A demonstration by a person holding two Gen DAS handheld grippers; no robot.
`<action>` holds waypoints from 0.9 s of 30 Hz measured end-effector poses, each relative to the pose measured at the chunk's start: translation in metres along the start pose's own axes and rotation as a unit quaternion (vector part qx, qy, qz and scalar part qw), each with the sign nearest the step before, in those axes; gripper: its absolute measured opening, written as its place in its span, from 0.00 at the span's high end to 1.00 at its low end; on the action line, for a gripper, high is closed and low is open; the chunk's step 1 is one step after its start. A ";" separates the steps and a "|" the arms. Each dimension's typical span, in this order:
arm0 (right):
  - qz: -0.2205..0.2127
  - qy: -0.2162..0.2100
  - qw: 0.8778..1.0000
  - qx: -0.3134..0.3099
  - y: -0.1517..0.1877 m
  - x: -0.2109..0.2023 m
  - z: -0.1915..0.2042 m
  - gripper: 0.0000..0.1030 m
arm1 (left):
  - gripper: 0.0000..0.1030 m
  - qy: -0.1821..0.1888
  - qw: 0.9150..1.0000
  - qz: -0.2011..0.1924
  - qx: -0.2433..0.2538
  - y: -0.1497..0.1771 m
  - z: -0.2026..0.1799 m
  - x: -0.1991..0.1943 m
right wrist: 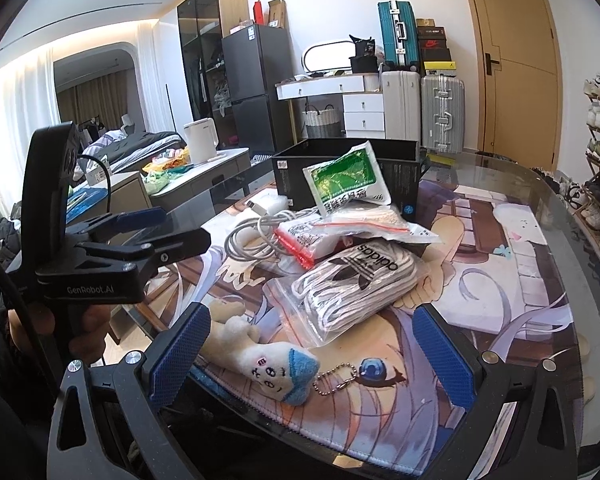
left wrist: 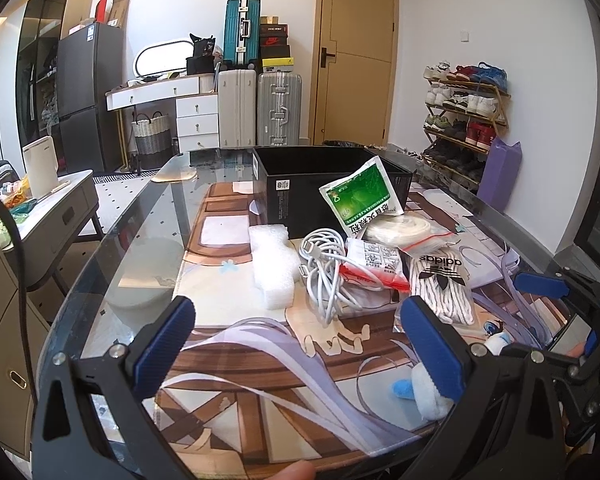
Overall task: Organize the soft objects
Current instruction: 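Move the right tool toward the white plush doll with blue hat, then close the right tool on the white plush doll's body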
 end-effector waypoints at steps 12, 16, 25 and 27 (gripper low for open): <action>0.022 -0.003 1.000 0.011 0.010 0.007 0.013 0.01 | 0.00 -0.002 1.000 0.002 -0.005 -0.001 0.003 0.002; 0.027 -0.008 1.000 0.004 0.012 0.011 0.021 0.01 | 0.00 -0.003 1.000 0.003 -0.005 -0.001 0.003 0.002; 0.033 -0.021 0.999 0.009 0.014 0.016 0.033 0.01 | 0.00 -0.005 1.000 0.003 -0.006 0.000 0.005 0.003; 0.034 -0.020 0.999 0.008 0.014 0.018 0.037 0.01 | 0.00 -0.005 1.000 0.003 -0.007 0.000 0.005 0.003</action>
Point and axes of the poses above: each gripper's, at about its wrist camera, not at the fingertips, and x roughly the way its jaws point, z to its left, y to its underside, the point moved 6 cm from there along x, roughly the way its jaws point, and after that the axes turned 15 degrees about -x, right-handed, at the moved point
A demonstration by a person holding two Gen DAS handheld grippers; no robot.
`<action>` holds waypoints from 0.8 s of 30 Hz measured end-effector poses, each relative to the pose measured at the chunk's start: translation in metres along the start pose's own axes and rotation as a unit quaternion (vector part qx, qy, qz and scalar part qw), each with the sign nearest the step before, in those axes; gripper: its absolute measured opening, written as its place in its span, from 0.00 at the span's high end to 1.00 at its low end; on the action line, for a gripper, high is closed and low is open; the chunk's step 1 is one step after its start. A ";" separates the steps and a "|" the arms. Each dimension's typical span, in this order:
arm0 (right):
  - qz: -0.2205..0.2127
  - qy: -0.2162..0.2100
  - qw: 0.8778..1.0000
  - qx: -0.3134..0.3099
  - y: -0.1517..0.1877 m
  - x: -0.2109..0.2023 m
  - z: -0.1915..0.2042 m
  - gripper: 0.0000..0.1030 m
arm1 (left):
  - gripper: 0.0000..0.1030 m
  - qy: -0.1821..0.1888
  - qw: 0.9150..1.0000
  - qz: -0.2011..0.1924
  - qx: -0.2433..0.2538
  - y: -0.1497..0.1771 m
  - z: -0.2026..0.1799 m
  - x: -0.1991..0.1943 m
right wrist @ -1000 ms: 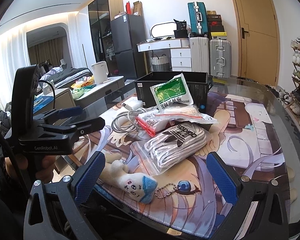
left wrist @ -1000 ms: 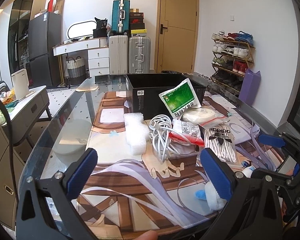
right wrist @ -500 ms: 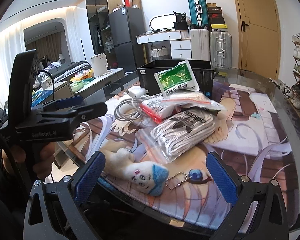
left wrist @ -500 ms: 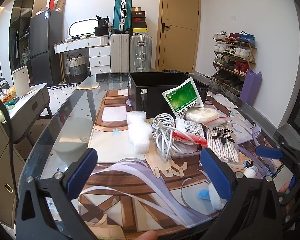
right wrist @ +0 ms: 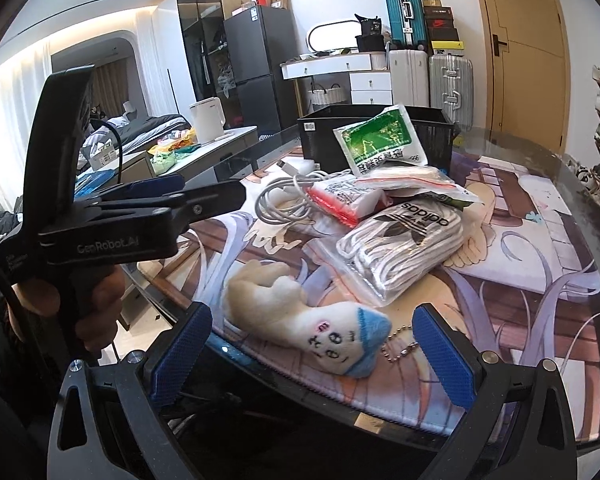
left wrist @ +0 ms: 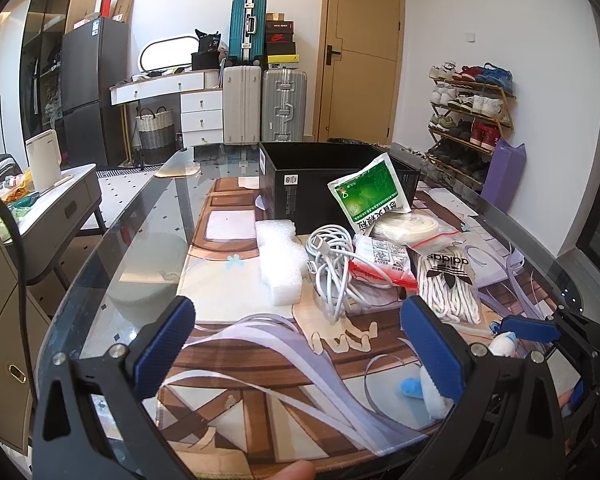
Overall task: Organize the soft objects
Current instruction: 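Close the right tool on the white plush doll's body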
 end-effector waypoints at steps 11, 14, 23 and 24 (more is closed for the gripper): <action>0.012 0.023 1.000 0.010 0.001 0.013 0.004 0.01 | 0.00 -0.005 1.000 -0.001 -0.007 -0.001 0.006 0.000; 0.012 0.033 0.999 0.002 0.000 0.017 0.006 0.01 | 0.00 -0.005 1.000 -0.001 -0.008 -0.001 0.007 0.000; 0.014 0.040 0.999 -0.007 0.004 0.013 0.006 0.16 | 0.00 -0.006 1.000 -0.002 -0.007 -0.001 0.007 0.000; 0.012 0.038 0.999 -0.008 0.005 0.012 0.006 0.16 | 0.00 -0.006 1.000 -0.002 -0.008 -0.001 0.007 0.000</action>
Point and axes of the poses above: each gripper's, at about its wrist camera, not at the fingertips, and x roughly the way its jaws point, z to its left, y to its underside, the point moved 6 cm from there along x, roughly the way its jaws point, and after that the axes turned 15 degrees about -x, right-handed, at the moved point
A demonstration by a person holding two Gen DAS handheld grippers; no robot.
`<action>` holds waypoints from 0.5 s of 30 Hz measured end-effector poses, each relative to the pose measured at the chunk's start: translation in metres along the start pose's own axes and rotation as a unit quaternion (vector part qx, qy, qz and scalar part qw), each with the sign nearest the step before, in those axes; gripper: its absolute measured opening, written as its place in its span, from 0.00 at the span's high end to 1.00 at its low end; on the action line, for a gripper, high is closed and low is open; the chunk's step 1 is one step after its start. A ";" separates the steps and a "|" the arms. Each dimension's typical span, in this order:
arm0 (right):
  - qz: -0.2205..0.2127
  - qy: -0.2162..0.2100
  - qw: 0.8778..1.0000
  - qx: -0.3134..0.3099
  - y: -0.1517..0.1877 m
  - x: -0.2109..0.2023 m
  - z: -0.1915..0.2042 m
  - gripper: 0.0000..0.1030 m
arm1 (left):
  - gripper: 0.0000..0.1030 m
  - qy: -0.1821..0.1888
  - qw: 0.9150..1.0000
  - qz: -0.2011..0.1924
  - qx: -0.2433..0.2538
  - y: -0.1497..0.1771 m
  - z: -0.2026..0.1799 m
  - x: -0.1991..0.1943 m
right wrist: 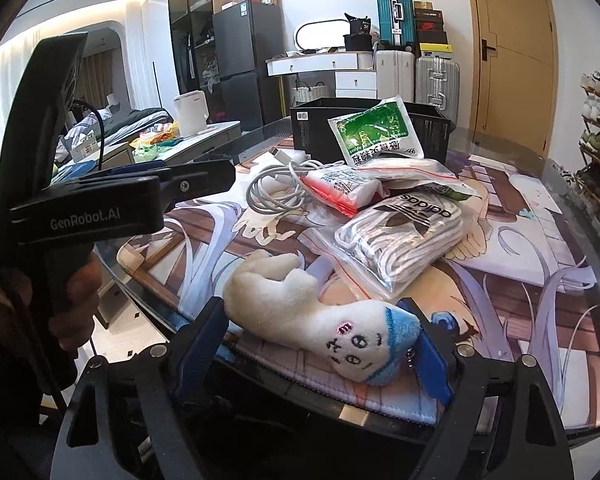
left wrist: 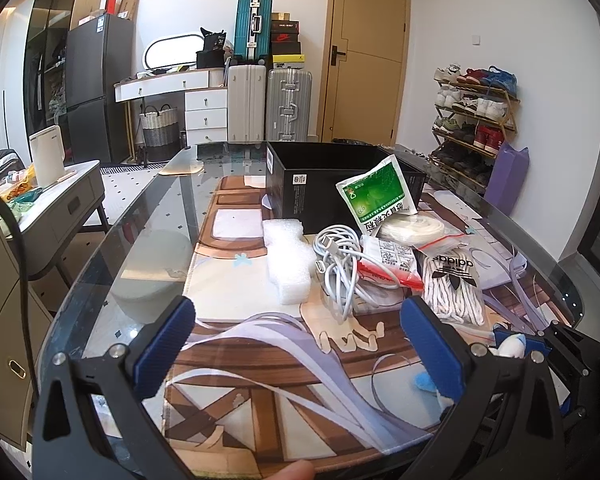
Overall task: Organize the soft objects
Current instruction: 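Close the right tool on the white plush doll's body, then lift the plush doll with the right tool while the left tool grasps the white foam piece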
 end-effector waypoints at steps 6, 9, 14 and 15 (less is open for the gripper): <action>-0.015 -0.002 1.000 0.003 0.003 -0.011 -0.002 0.17 | 0.00 0.000 1.000 0.002 0.002 0.001 0.000 0.000; -0.021 -0.002 1.000 0.003 0.002 -0.016 -0.004 0.17 | 0.00 -0.001 1.000 0.004 0.004 0.001 -0.001 0.002; -0.034 -0.001 0.999 0.005 -0.002 -0.023 -0.008 0.17 | 0.00 -0.003 1.000 0.011 0.003 0.000 -0.002 0.006; -0.036 -0.001 0.999 0.005 -0.002 -0.025 -0.009 0.17 | 0.00 -0.004 1.000 0.012 0.003 0.000 -0.002 0.006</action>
Point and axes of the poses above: each gripper's, at about its wrist camera, not at the fingertips, and x roughly the way its jaws point, z to its left, y to its underside, the point moved 6 cm from there along x, roughly the way its jaws point, and after that the axes turned 15 degrees about -x, right-handed, at the moved point
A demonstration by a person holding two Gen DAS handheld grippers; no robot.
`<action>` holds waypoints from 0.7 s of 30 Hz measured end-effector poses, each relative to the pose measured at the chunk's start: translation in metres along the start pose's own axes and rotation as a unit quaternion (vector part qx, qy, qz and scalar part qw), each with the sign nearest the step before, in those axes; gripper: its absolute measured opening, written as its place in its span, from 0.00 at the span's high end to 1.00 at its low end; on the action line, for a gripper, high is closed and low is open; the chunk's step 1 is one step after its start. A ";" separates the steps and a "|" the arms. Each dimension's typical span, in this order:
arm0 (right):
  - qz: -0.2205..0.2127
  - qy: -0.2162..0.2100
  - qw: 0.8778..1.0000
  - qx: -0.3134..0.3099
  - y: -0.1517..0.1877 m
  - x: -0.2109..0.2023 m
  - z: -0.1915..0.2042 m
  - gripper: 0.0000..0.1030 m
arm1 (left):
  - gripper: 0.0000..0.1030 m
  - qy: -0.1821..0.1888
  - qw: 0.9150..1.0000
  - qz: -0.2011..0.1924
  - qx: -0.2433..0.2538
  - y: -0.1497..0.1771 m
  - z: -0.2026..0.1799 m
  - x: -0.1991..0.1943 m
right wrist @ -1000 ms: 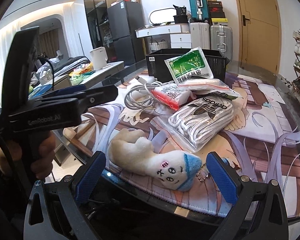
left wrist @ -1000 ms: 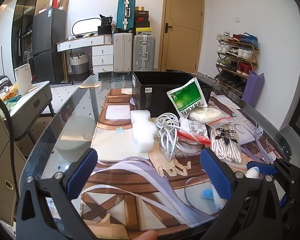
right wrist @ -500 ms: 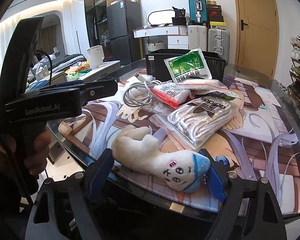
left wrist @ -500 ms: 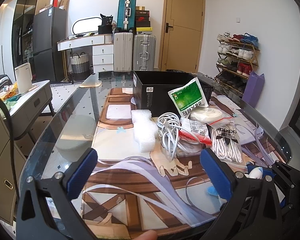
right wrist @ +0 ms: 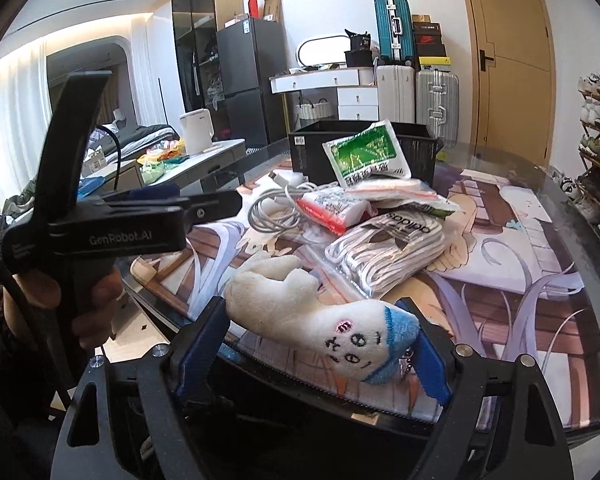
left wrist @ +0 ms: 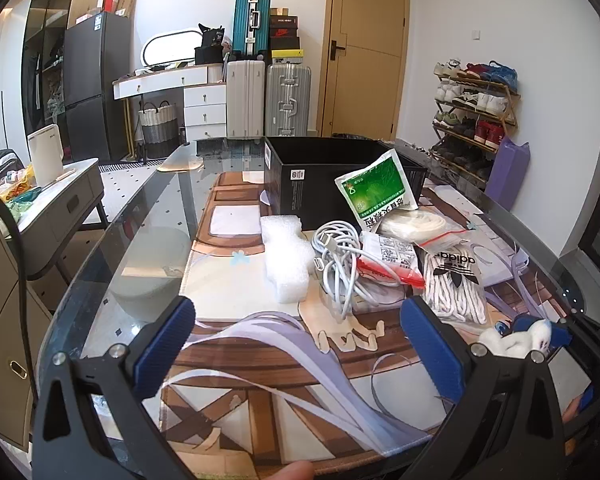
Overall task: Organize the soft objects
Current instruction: 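Lift the plush doll with the right tool while the left tool grasps the white foam piece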
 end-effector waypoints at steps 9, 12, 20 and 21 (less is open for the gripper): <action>-0.016 0.005 1.000 0.009 -0.007 -0.008 -0.014 0.17 | 0.00 -0.010 1.000 0.015 0.000 -0.006 -0.001 0.009; -0.021 0.009 1.000 0.013 -0.009 -0.011 -0.020 0.17 | 0.00 -0.009 1.000 0.015 -0.012 -0.012 0.003 0.010; -0.023 0.029 0.999 0.014 -0.015 -0.013 -0.041 0.17 | 0.00 -0.033 0.999 0.011 -0.015 -0.028 0.014 0.015; -0.024 0.030 0.999 0.016 -0.016 -0.013 -0.043 0.17 | 0.00 -0.035 0.999 0.011 -0.014 -0.030 0.015 0.016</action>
Point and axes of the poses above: each gripper's, at about its wrist camera, not at the fingertips, and x roughly the way its jaws point, z to its left, y to its underside, the point moved 6 cm from there along x, roughly the way its jaws point, and after that the axes turned 15 degrees about -x, right-handed, at the moved point
